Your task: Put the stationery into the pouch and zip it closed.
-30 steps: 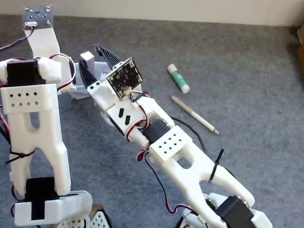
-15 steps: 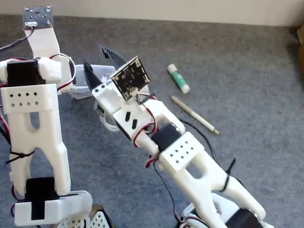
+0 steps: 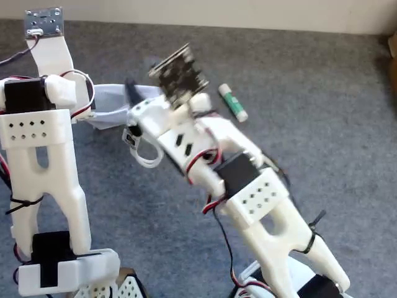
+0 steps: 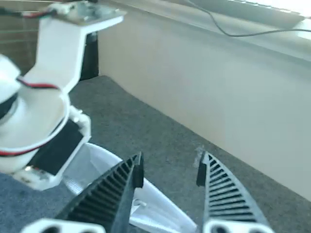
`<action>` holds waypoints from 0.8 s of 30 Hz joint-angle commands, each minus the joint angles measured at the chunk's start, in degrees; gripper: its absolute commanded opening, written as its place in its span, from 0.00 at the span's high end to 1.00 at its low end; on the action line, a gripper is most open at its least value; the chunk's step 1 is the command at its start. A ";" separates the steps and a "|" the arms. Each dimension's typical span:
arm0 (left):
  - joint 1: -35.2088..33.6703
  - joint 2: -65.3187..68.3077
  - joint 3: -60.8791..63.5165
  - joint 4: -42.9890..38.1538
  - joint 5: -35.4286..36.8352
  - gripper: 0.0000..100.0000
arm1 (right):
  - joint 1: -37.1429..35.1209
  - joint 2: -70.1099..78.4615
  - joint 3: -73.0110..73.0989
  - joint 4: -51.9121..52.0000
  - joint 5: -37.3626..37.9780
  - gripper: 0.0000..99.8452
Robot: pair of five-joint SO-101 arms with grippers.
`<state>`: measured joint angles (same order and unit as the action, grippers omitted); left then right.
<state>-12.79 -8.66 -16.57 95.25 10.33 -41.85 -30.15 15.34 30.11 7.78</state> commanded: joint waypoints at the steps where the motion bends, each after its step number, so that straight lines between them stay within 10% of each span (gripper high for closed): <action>1: -0.66 -0.84 0.13 -0.53 0.53 0.99 | 4.79 4.18 -13.23 6.99 0.00 0.83; 24: -0.40 -0.84 0.13 -0.53 0.62 0.99 | 13.32 42.42 -69.14 45.58 0.35 0.83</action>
<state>-12.70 -8.66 -16.57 95.25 10.33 -30.86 10.20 -44.44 70.64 7.78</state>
